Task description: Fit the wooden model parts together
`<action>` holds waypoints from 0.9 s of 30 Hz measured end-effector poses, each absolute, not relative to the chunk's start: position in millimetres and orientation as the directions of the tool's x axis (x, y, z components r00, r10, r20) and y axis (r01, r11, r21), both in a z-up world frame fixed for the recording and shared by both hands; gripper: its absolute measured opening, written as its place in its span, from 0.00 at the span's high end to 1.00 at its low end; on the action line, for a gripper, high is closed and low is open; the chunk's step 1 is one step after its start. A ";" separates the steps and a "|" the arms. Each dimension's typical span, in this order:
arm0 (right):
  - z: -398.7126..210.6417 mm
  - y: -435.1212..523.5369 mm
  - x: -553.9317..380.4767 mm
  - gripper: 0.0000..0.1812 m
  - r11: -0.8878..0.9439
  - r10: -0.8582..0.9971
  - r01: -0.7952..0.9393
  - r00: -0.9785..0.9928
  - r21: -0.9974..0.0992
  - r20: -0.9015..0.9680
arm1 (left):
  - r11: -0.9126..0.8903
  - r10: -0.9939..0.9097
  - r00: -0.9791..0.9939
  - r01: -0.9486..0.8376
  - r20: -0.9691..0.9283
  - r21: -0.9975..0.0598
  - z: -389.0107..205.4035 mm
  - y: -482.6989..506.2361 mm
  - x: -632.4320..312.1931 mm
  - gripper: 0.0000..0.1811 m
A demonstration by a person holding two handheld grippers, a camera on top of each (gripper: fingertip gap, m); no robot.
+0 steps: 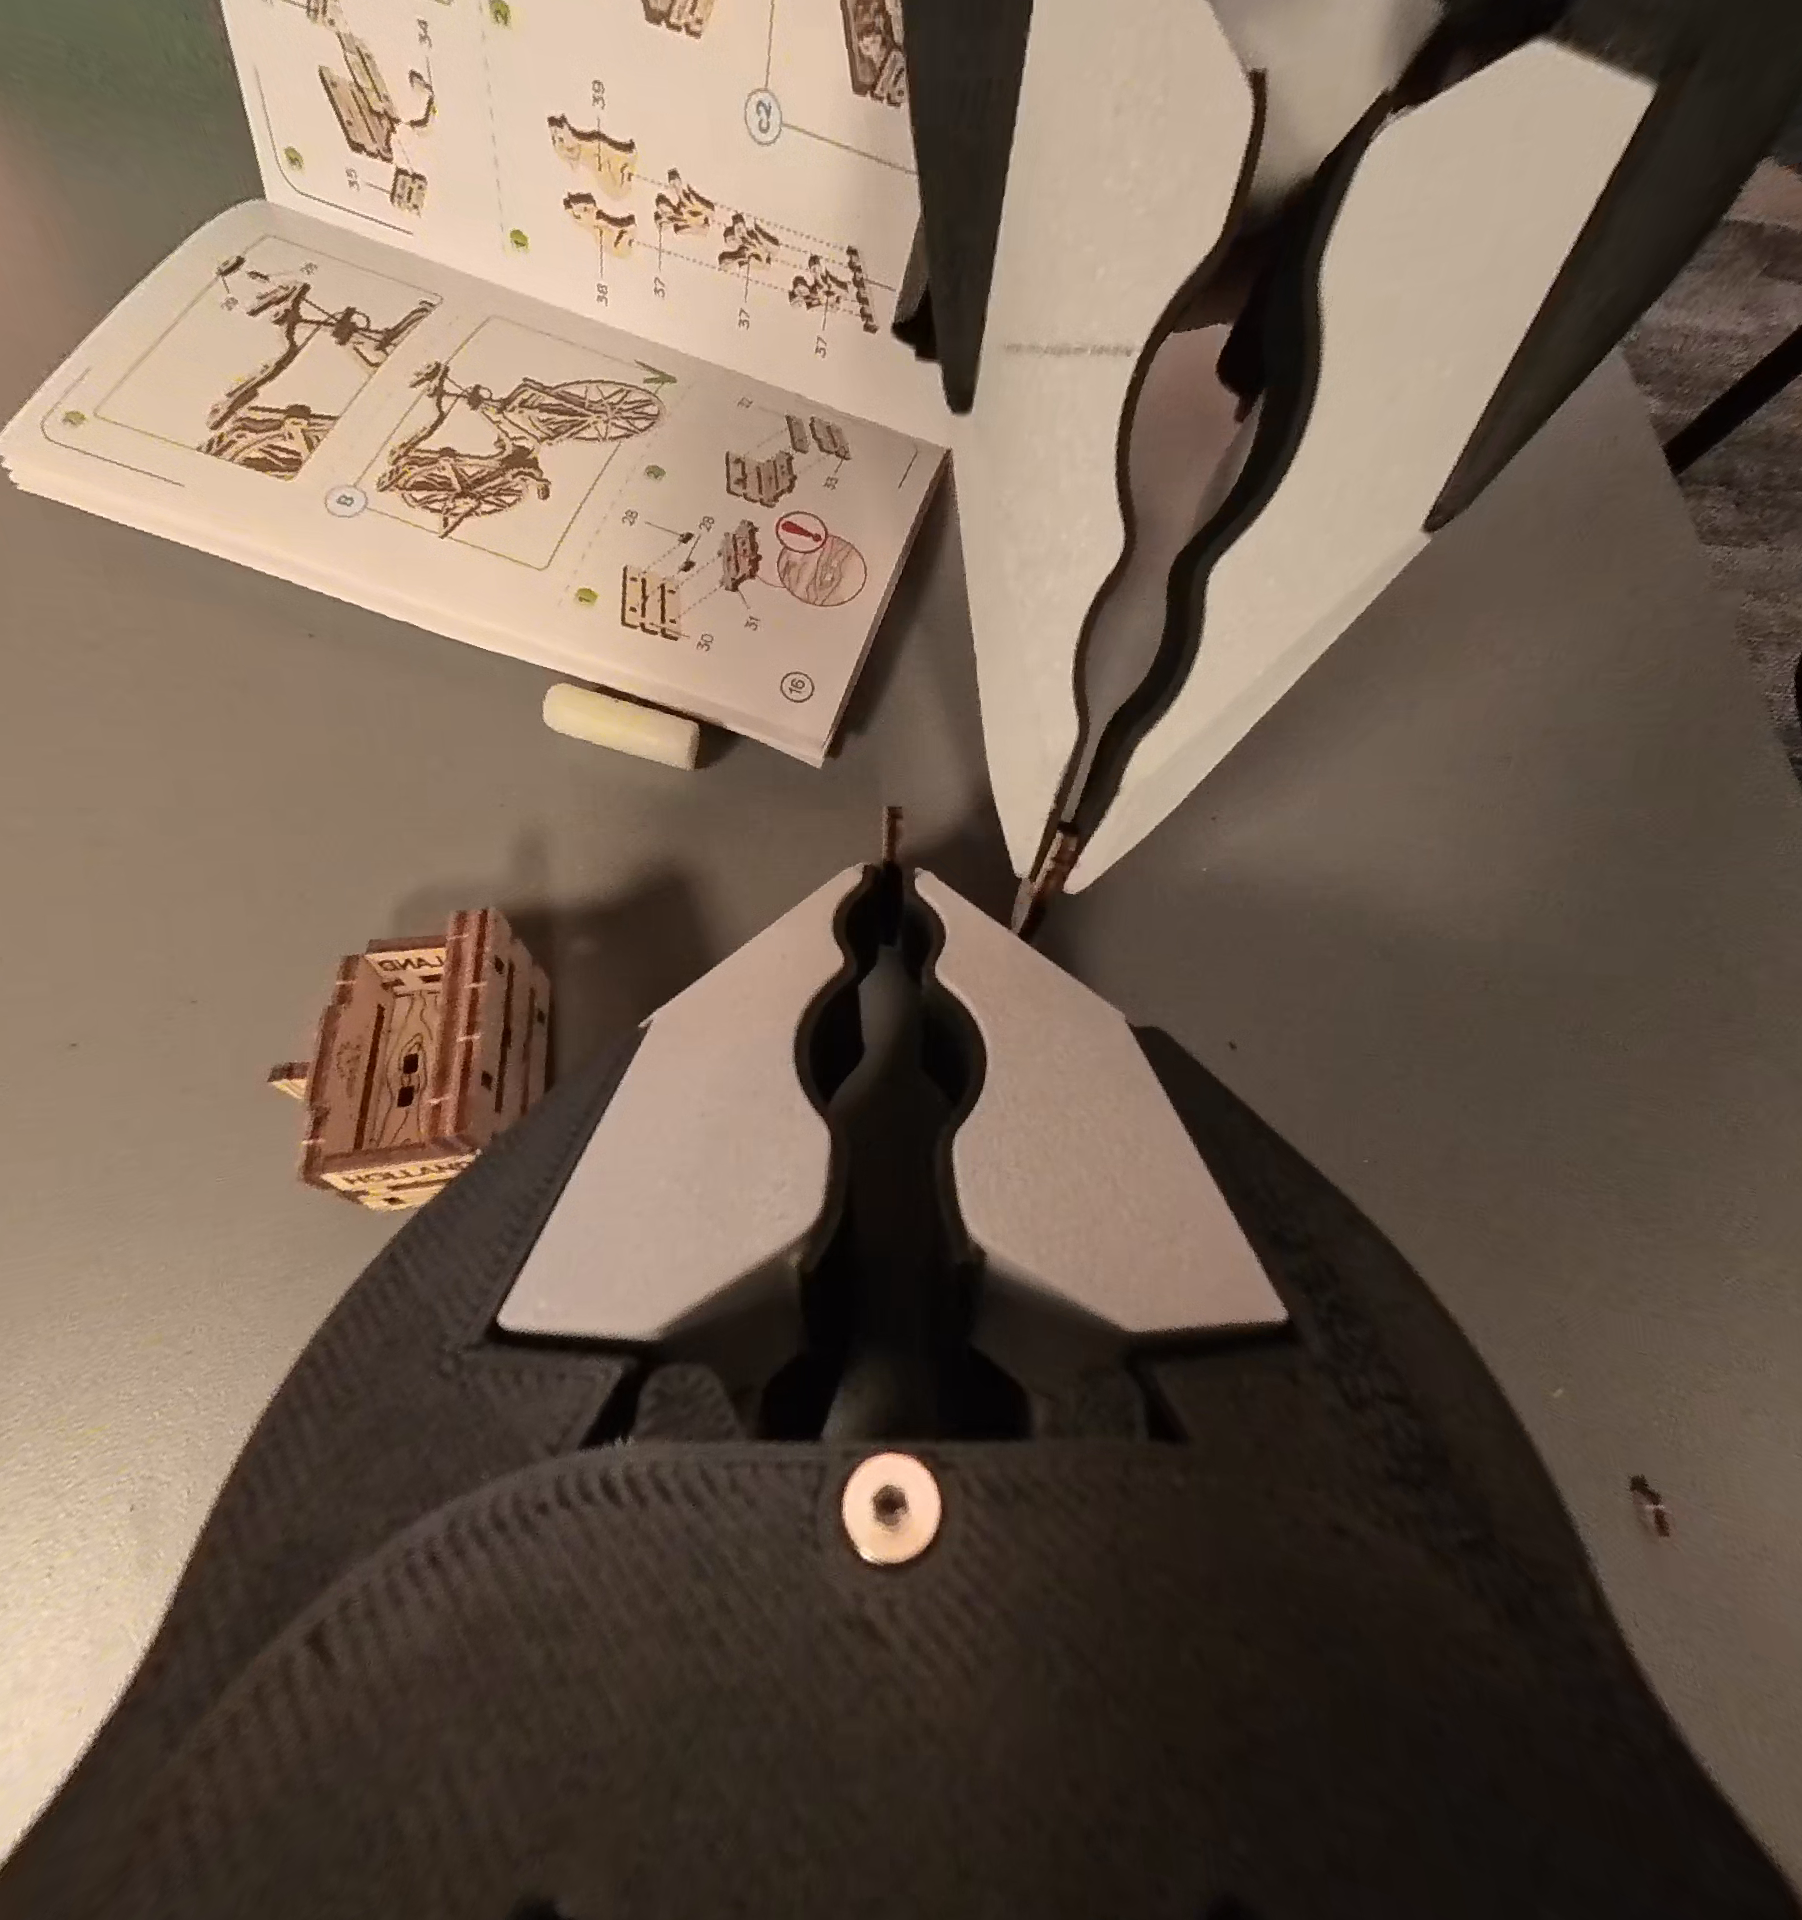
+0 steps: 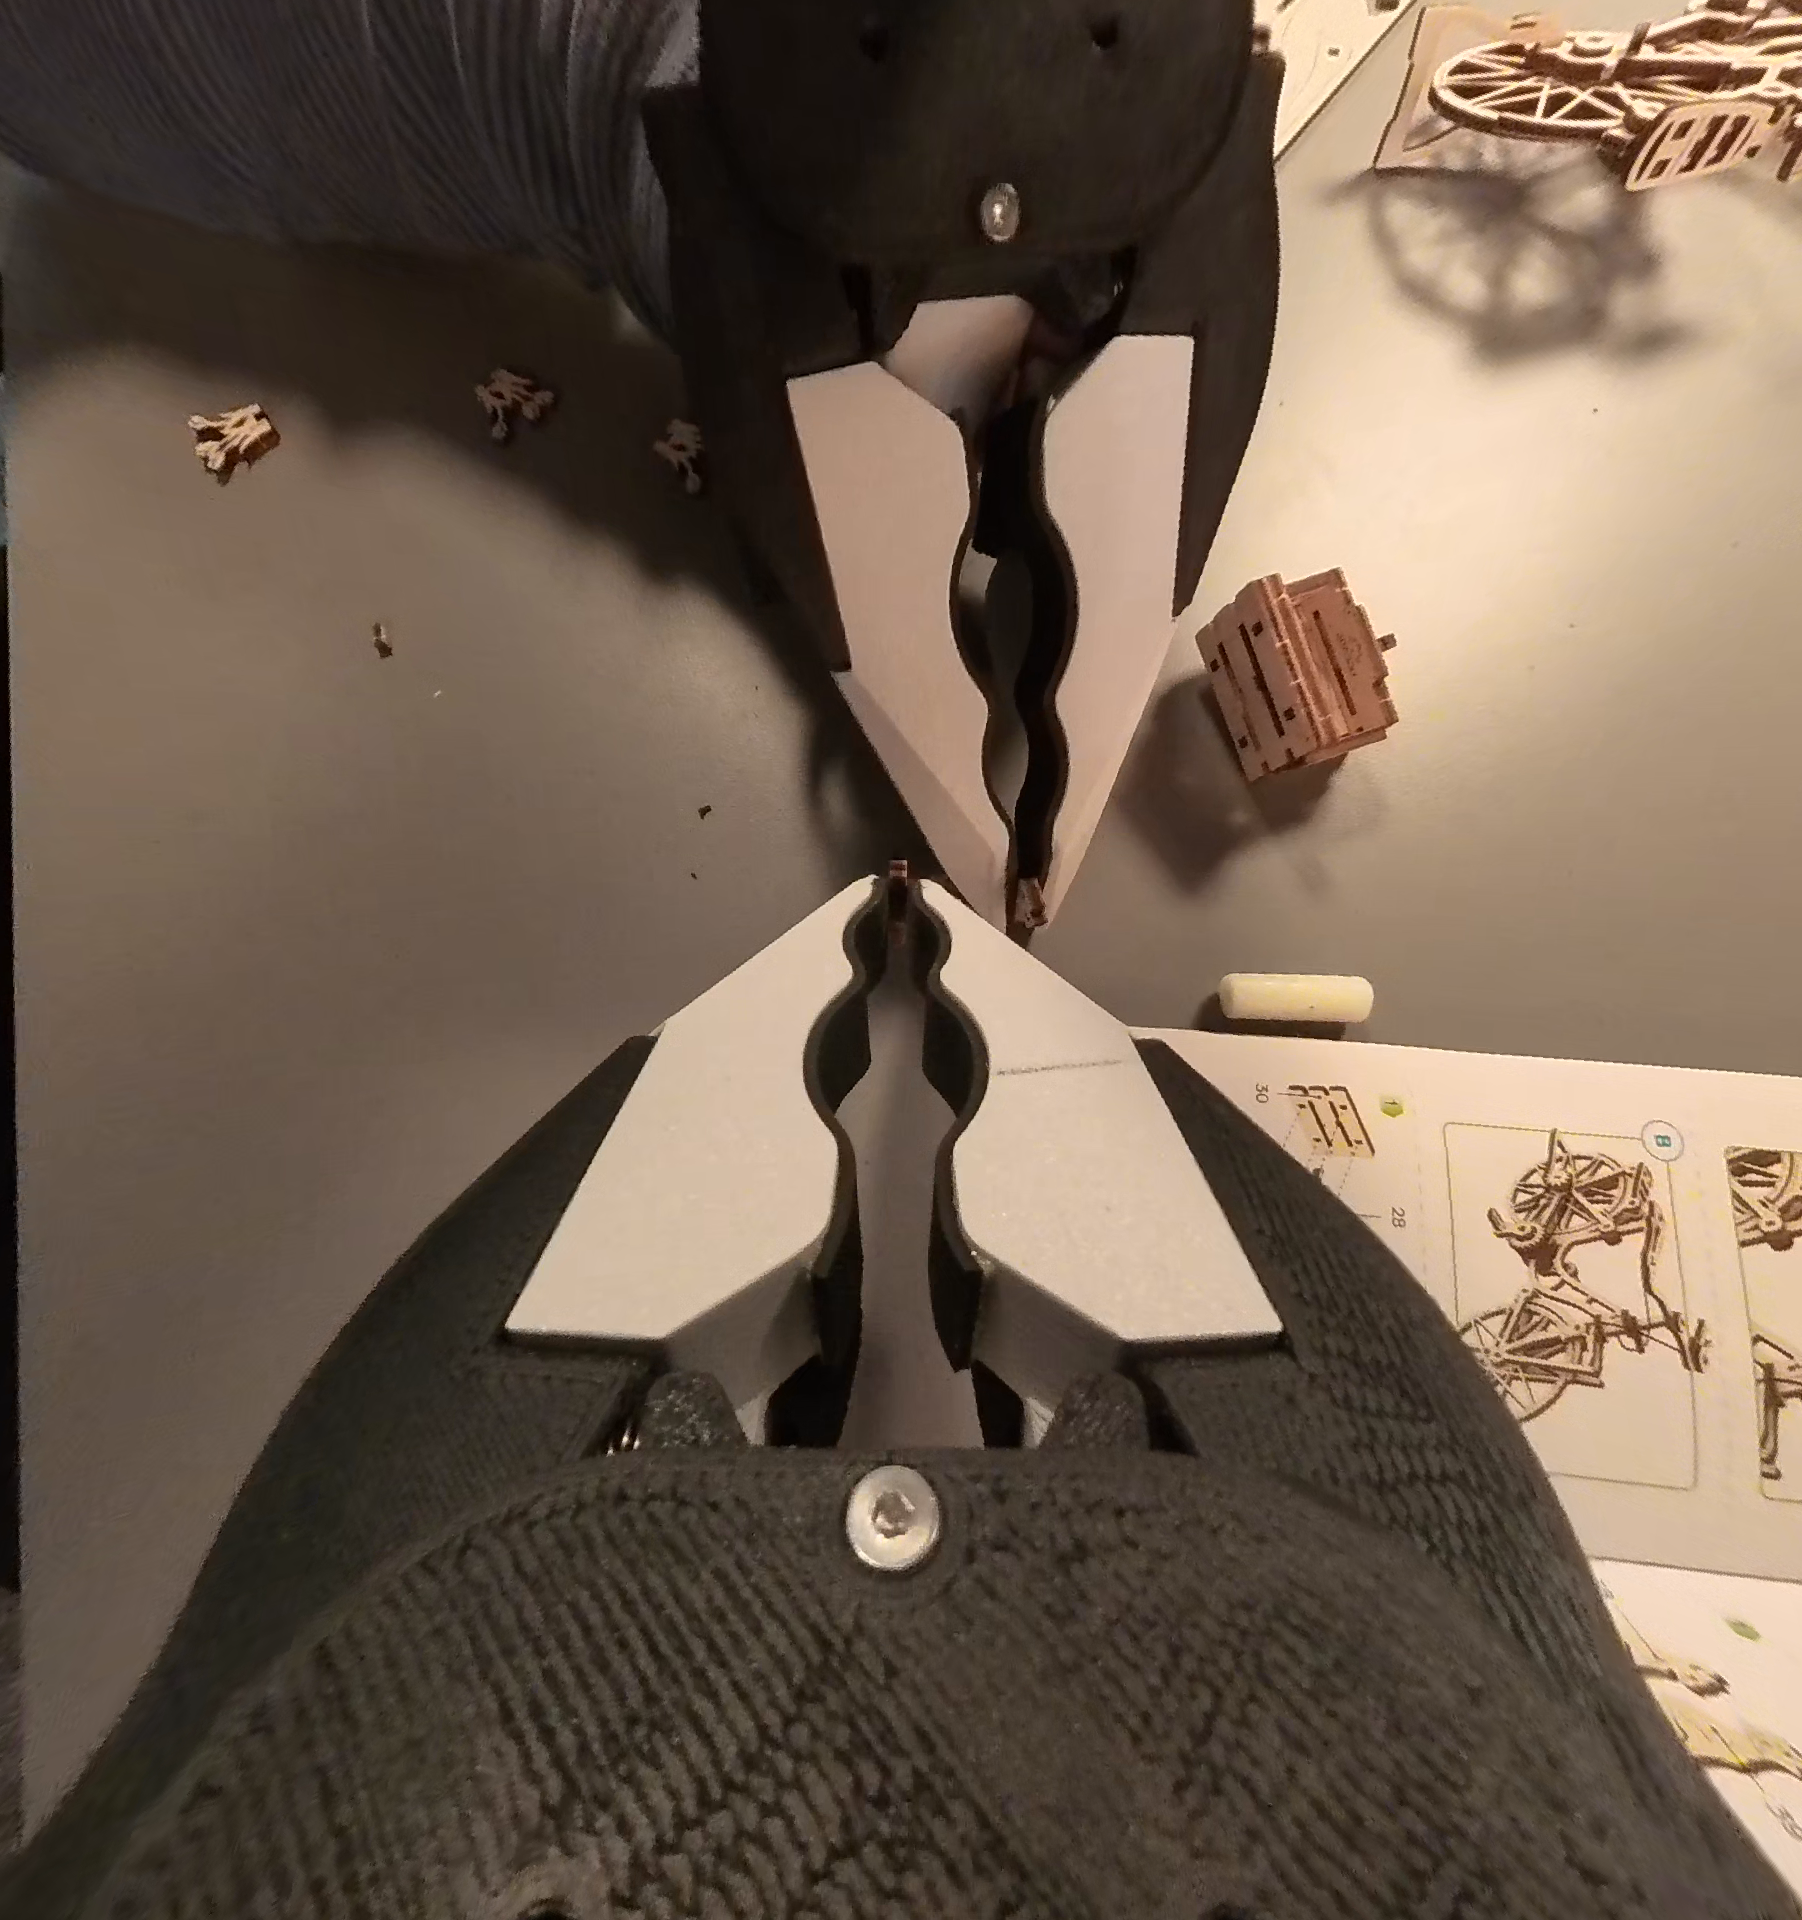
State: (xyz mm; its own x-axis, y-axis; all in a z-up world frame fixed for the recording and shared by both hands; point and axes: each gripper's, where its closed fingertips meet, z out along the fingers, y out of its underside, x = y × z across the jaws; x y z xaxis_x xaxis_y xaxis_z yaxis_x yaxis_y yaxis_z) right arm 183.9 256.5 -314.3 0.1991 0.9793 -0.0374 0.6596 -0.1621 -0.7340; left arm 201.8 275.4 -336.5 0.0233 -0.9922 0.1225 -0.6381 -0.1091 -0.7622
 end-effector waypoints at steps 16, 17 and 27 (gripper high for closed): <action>-319.1 261.0 176.0 1.00 -0.139 0.979 0.682 0.205 -0.718 0.006 | -0.184 -0.982 0.091 -0.615 0.163 -0.767 -334.3 280.3 194.2 0.91; -319.2 261.2 175.1 1.00 -0.141 0.979 0.687 0.203 -0.713 0.002 | -0.197 -0.980 0.102 -0.611 0.170 -0.767 -333.8 281.5 192.1 0.90; -319.9 264.9 167.8 1.00 -0.166 0.983 0.767 0.182 -0.619 -0.037 | -0.148 -0.987 0.139 -0.654 0.075 -0.742 -331.6 282.3 150.1 0.90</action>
